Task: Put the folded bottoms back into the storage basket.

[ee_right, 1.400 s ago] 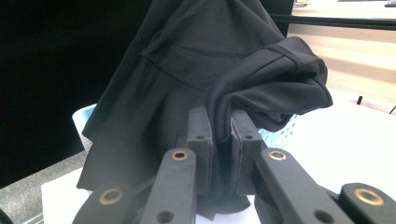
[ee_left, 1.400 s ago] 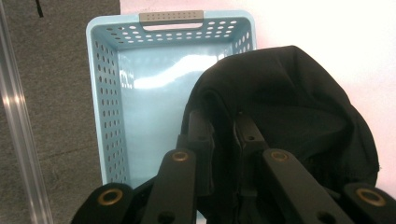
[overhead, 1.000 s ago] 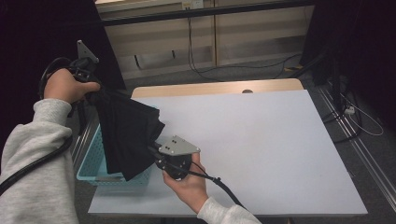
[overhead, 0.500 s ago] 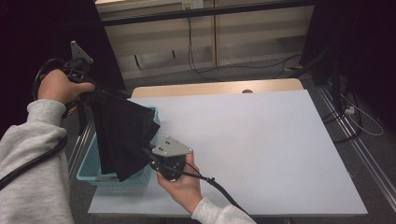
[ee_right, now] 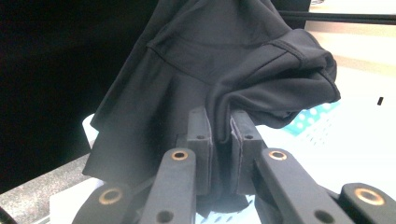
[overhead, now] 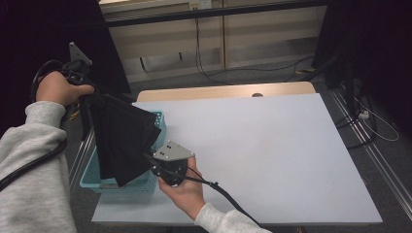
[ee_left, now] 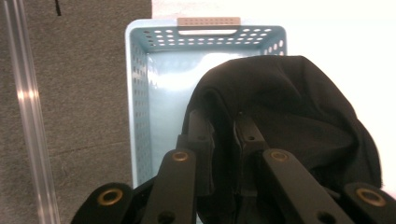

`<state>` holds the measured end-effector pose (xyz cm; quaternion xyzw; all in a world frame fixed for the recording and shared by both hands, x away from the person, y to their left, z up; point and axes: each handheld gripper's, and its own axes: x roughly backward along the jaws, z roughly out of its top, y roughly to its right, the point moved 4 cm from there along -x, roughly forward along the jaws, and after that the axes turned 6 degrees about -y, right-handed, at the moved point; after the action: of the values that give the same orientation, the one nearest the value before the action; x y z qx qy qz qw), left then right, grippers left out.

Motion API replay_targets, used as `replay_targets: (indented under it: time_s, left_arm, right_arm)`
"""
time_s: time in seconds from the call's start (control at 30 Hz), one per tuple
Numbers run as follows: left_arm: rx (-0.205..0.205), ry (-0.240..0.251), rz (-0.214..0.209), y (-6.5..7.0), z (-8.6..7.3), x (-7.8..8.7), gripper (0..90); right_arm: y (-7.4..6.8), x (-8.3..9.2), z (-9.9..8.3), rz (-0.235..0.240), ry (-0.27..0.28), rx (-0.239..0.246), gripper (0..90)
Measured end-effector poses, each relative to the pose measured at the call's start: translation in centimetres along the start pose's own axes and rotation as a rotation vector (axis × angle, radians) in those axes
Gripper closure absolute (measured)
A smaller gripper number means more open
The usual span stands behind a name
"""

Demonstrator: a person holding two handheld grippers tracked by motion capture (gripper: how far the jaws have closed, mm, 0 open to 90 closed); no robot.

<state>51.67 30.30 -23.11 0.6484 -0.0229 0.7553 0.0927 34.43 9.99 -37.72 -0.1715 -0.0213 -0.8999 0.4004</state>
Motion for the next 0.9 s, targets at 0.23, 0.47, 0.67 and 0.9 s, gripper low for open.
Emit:
replay_targets:
  time_s: [0.23,0.47,0.67,0.9]
  left_arm:
    - [-0.007,-0.006,0.006,-0.5,0.3,-1.0,80.8]
    - [-0.012,0.004,0.021,-0.9,0.4,-1.4,80.8]
    - [-0.010,0.008,0.021,-1.0,0.5,-1.8,80.8]
    - [-0.006,0.022,0.033,-1.7,0.8,-2.4,80.7]
  right_arm:
    - [0.0,-0.9,-0.4,0.006,-0.013,-0.002,80.9]
    - [-0.2,-1.9,-0.7,0.014,-0.021,-0.002,80.8]
    - [-0.4,-2.5,-0.9,0.021,-0.020,-0.009,80.7]
    - [-1.0,-3.6,-0.6,0.029,-0.018,0.001,79.5]
